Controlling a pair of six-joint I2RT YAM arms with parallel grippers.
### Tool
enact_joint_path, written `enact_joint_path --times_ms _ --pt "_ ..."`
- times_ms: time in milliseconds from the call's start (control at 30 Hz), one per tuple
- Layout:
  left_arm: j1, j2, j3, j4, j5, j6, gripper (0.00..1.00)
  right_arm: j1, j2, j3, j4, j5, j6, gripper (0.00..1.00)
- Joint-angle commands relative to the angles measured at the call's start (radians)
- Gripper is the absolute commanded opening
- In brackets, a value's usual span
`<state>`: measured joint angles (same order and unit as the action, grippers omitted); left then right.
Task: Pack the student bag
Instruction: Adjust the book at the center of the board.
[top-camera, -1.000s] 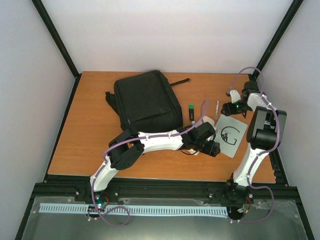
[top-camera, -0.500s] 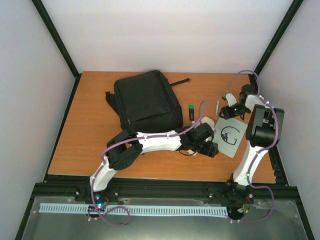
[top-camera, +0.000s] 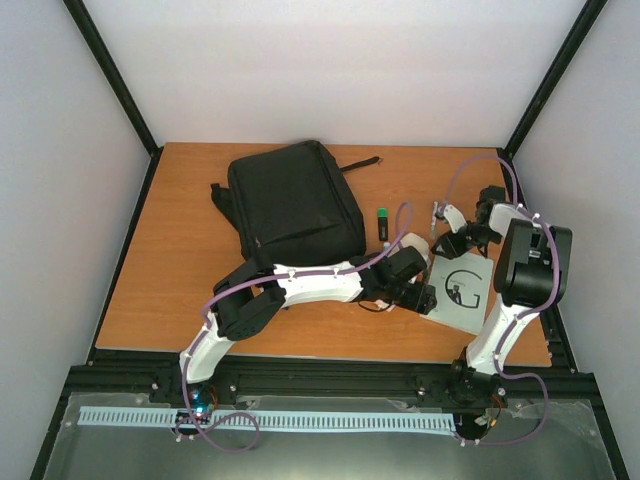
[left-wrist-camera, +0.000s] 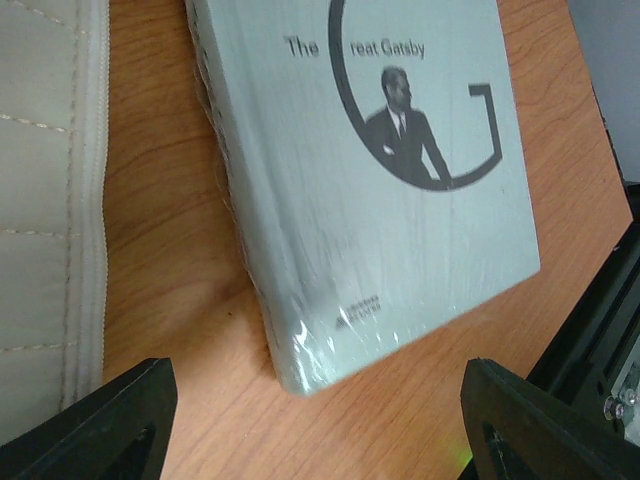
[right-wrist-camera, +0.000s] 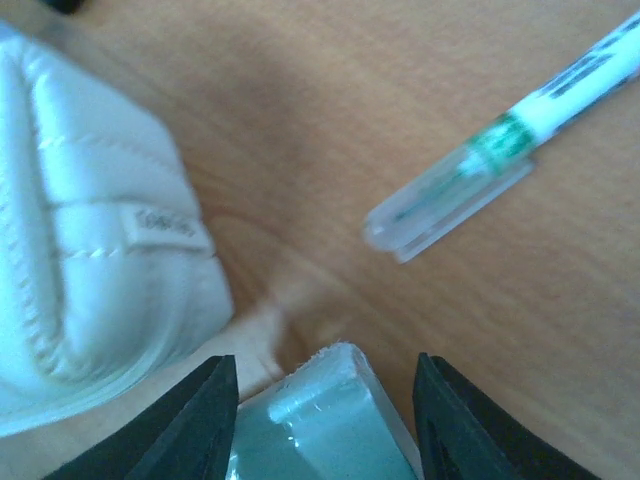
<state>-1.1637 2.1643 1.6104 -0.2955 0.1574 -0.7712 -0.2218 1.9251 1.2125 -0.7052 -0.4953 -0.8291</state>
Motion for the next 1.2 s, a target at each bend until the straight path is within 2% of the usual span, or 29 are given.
enact_joint_path --times_ms 0,167,367,567,800,933,1167 --pt "-0.015 -0.030 -0.004 0.036 -0.002 -0.019 0.80 0.005 -0.039 -0.070 -0.101 -0.018 -0.018 0.51" --pt "-0.017 -0.037 -0.001 0.040 0.010 -0.014 0.75 -0.043 -0.156 -0.030 -0.137 -0.066 0.127 0.62" --pt "-0.023 -0.034 0.008 0.045 -0.002 -0.030 0.76 -0.128 -0.366 -0.070 -0.143 -0.017 0.207 0.69" --pt "-0.026 -0.024 0.016 0.050 -0.064 -0.083 0.81 -0.286 -0.446 -0.167 -0.209 0.022 0.129 0.67" --pt "-0.025 0.050 0.121 -0.004 -0.067 -0.088 0.82 -0.510 -0.402 -0.251 -0.249 -0.015 -0.001 0.63" --pt "-0.026 0.085 0.160 -0.016 -0.065 -0.097 0.81 -0.553 -0.395 -0.312 -0.238 -0.028 -0.036 0.61" --pt "-0.025 0.151 0.232 -0.052 -0.080 -0.135 0.83 -0.559 -0.429 -0.396 -0.188 -0.027 -0.032 0.58"
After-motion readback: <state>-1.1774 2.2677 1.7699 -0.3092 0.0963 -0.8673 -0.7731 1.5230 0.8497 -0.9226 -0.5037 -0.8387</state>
